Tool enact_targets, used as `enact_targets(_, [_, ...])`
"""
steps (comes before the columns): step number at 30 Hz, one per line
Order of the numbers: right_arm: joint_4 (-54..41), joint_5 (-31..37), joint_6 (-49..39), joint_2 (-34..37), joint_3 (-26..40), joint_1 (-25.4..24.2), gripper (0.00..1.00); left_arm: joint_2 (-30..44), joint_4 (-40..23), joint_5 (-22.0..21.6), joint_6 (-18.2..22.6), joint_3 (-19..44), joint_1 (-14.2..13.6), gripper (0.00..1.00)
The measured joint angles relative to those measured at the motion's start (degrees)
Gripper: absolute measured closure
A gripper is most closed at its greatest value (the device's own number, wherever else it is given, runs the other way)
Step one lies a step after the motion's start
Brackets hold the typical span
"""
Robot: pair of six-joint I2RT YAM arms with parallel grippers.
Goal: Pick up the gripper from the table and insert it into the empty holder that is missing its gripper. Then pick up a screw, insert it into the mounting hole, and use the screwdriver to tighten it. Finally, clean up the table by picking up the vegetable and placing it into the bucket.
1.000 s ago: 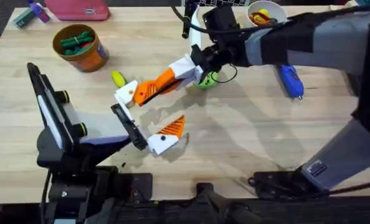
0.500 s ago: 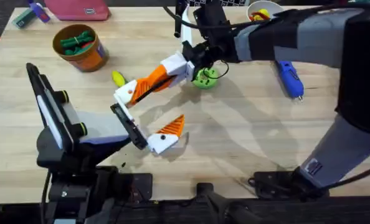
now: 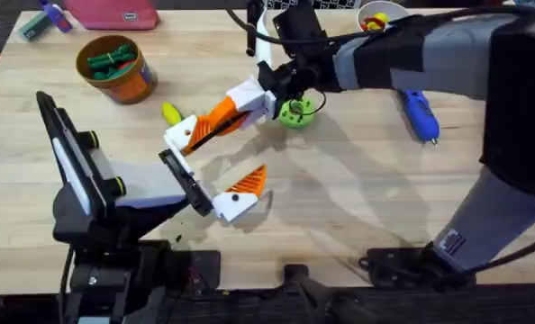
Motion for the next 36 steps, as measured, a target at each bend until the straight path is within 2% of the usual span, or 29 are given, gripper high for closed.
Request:
enact_targets(32, [0.1,1.1,0.7,0.0,0.2,0.0,0.993,0.0,0.0,-0.2,-0.1,0.0,0.0,0.016])
enact_targets(36, [4.5,1.4,2.3,0.0,-0.4,0.1,0.993,0.0,0.0,-0.8,0.0,0.0,0.0,0.015])
